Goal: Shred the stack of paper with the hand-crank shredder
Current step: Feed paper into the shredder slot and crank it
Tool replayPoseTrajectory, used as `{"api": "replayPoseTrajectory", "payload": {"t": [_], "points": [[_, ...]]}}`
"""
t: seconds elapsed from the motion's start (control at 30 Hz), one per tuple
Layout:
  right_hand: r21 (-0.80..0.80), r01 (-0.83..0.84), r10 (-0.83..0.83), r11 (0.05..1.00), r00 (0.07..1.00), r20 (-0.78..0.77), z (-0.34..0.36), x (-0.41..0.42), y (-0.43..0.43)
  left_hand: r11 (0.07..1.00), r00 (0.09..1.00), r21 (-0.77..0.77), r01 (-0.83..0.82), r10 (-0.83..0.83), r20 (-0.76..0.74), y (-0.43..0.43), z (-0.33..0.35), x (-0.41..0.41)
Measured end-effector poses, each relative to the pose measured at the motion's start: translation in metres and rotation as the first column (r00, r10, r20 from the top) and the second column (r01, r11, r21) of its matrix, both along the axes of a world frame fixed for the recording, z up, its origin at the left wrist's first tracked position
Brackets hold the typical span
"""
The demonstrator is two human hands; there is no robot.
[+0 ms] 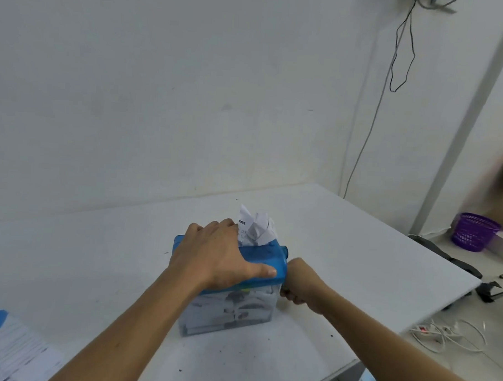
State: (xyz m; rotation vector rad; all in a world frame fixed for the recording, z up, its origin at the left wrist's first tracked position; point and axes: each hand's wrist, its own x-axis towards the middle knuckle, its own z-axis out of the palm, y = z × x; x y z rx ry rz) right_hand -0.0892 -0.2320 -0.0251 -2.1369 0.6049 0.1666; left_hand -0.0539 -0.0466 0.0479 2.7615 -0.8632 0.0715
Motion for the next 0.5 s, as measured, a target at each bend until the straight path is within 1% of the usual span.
{"api": "replayPoseTrajectory", "payload": {"t": [0.07,0.13,0.17,0.23,0.3,0.37,0.47,0.5], "points": [[-0.045,-0.033,0.032,0.998,0.999,-0.035,0.009,-0.023,0.005,1.000,1.000,0.007,-0.004,0.004,-0.013,0.000,0.001,-0.001],[-0.011,-0.107,0.106,0.994,0.994,-0.036,0.027,-0.046,0.007,1.000,0.999,0.001,-0.016,0.016,-0.038,0.001,0.001,-0.001],[0.036,-0.127,0.127,0.991,0.992,-0.011,0.041,-0.055,0.006,1.000,0.998,-0.009,-0.021,0.021,-0.052,0.001,0.001,0.001],[0.195,-0.091,0.080,0.976,0.995,0.066,0.070,-0.061,0.000,0.999,0.996,-0.027,-0.030,0.028,-0.080,0.002,-0.002,0.006],[0.379,-0.051,0.013,0.924,0.995,0.103,0.094,-0.055,-0.010,0.999,0.994,-0.020,-0.045,0.043,-0.103,0.002,-0.007,0.010],[0.509,-0.033,-0.026,0.860,0.994,0.109,0.102,-0.040,-0.018,0.999,0.994,-0.022,-0.035,0.032,-0.100,0.002,-0.007,0.010],[0.641,-0.014,-0.094,0.768,0.986,0.135,0.099,-0.004,-0.022,0.999,0.997,-0.031,-0.022,0.019,-0.079,0.003,0.000,0.001],[0.649,0.007,-0.129,0.761,0.982,0.140,0.093,0.009,-0.021,0.999,0.998,-0.030,-0.016,0.014,-0.069,0.004,0.001,0.000]]}}
